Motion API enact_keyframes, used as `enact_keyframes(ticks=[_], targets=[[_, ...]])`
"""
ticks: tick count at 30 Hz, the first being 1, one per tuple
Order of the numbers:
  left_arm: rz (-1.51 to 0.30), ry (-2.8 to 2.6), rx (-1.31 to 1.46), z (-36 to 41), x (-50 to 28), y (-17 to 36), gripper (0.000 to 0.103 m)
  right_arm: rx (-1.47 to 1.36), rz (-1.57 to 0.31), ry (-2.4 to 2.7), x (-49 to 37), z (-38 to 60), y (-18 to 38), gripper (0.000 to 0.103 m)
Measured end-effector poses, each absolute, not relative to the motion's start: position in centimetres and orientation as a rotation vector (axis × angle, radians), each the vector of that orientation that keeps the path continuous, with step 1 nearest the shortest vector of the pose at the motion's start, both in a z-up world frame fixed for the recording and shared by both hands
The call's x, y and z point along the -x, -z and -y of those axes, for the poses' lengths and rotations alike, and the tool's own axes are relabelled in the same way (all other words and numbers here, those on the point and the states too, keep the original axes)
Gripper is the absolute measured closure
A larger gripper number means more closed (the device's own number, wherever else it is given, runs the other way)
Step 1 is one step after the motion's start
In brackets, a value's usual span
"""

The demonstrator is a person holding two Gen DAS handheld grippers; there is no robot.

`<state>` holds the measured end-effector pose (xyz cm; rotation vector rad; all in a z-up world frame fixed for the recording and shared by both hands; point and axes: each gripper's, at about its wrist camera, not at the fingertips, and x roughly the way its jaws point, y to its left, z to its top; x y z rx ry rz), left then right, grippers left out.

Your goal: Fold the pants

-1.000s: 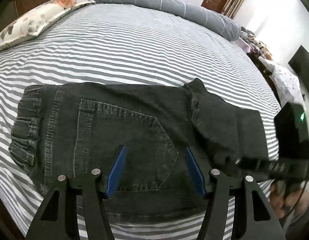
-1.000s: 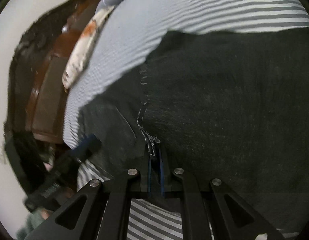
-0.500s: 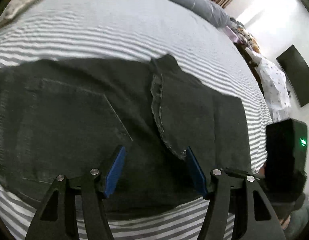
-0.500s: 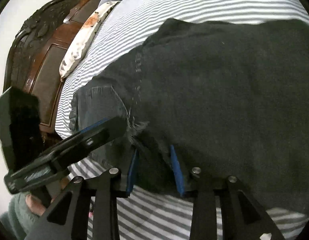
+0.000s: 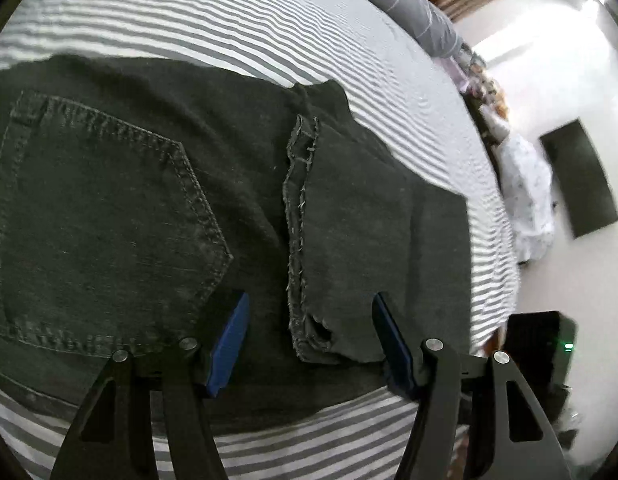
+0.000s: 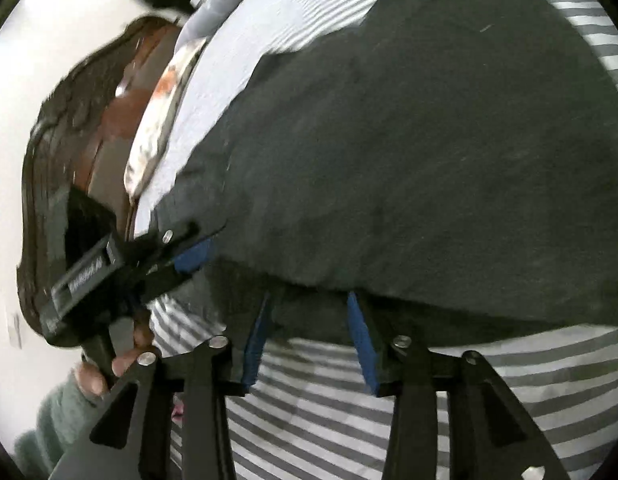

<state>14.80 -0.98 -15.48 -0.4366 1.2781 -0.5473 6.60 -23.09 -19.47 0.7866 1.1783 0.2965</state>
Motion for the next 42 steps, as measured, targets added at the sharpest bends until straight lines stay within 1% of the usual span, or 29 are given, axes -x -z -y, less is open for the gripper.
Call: enact_keyframes(ticks=[6, 7, 8, 9, 10, 11, 13, 16, 20, 22, 24, 25, 29, 32, 34, 36, 37, 39, 40, 41, 42], targets=[[-1.292, 0.533, 0.396, 2.3, -14.8, 15.5, 0.039, -0.913, -1.131, -0.195, -5.8, 27.0, 19.9, 0.058], [-1.296, 0.521, 0.376, 2.9, -14.8, 15.4, 0.042, -0.935, -1.124, -0.189, -5.7, 27.4, 19.8, 0.058], [-1.292, 0.513, 0.367, 3.2, -14.7, 15.3, 0.047, -0.951, -1.118, -0.183, -5.5, 27.6, 19.8, 0.057], [-1.285, 0.524, 0.366, 3.6, -14.6, 15.1, 0.068, -0.961, -1.114, -0.183, -5.5, 27.7, 19.7, 0.053], [-1.292, 0.524, 0.353, 3.9, -14.4, 15.0, 0.085, -0.958, -1.112, -0.185, -5.3, 27.6, 19.7, 0.051], [-1.3, 0.509, 0.334, 4.3, -14.4, 15.0, 0.088, -0.95, -1.113, -0.183, -5.3, 27.3, 19.6, 0.049], [-1.291, 0.478, 0.305, 4.5, -14.1, 14.7, 0.097, -0.963, -1.124, -0.186, -5.4, 27.0, 20.1, 0.049], [-1.283, 0.487, 0.366, 4.1, -13.9, 14.1, 0.098, -1.037, -1.131, -0.182, -5.2, 27.1, 20.7, 0.049], [-1.263, 0.492, 0.392, 4.6, -14.1, 12.4, 0.098, -1.126, -1.093, -0.253, -4.8, 26.8, 20.3, 0.048], [-1.248, 0.498, 0.405, 4.8, -14.1, 11.5, 0.098, -1.147, -1.096, -0.282, -5.0, 25.7, 20.3, 0.046], [-1.233, 0.502, 0.428, 4.9, -14.1, 10.5, 0.098, -1.207, -1.097, -0.299, -5.2, 25.0, 20.9, 0.039], [-1.226, 0.505, 0.439, 4.9, -14.3, 10.1, 0.098, -1.251, -1.098, -0.296, -5.1, 24.8, 21.4, 0.037], [-1.211, 0.51, 0.456, 5.5, -14.2, 9.2, 0.098, -1.417, -1.032, -0.232, -5.1, 25.5, 23.0, 0.033], [-1.206, 0.5, 0.448, 5.5, -14.3, 9.2, 0.098, -1.432, -0.985, -0.155, -4.6, 27.0, 23.3, 0.033], [-1.209, 0.49, 0.435, 5.4, -14.3, 9.6, 0.098, -1.419, -0.955, -0.091, -3.9, 28.5, 23.0, 0.035], [-1.22, 0.479, 0.426, 5.1, -14.4, 10.3, 0.098, -1.392, -0.939, -0.023, -3.0, 30.2, 22.4, 0.045], [-1.227, 0.47, 0.421, 4.8, -14.4, 10.6, 0.098, -1.37, -0.939, 0.006, -2.6, 31.0, 22.1, 0.049], [-1.245, 0.449, 0.396, 4.6, -14.3, 11.8, 0.098, -1.321, -0.952, 0.037, -2.1, 32.1, 21.5, 0.066], [-1.255, 0.435, 0.38, 4.5, -14.2, 12.3, 0.098, -1.304, -0.965, 0.029, -2.1, 32.3, 21.3, 0.069], [-1.267, 0.429, 0.366, 4.4, -14.2, 12.9, 0.098, -1.261, -0.985, 0.044, -2.2, 32.2, 20.8, 0.077], [-1.278, 0.428, 0.349, 4.5, -14.1, 13.4, 0.098, -1.151, -1.026, 0.096, -2.5, 31.9, 19.9, 0.084]])
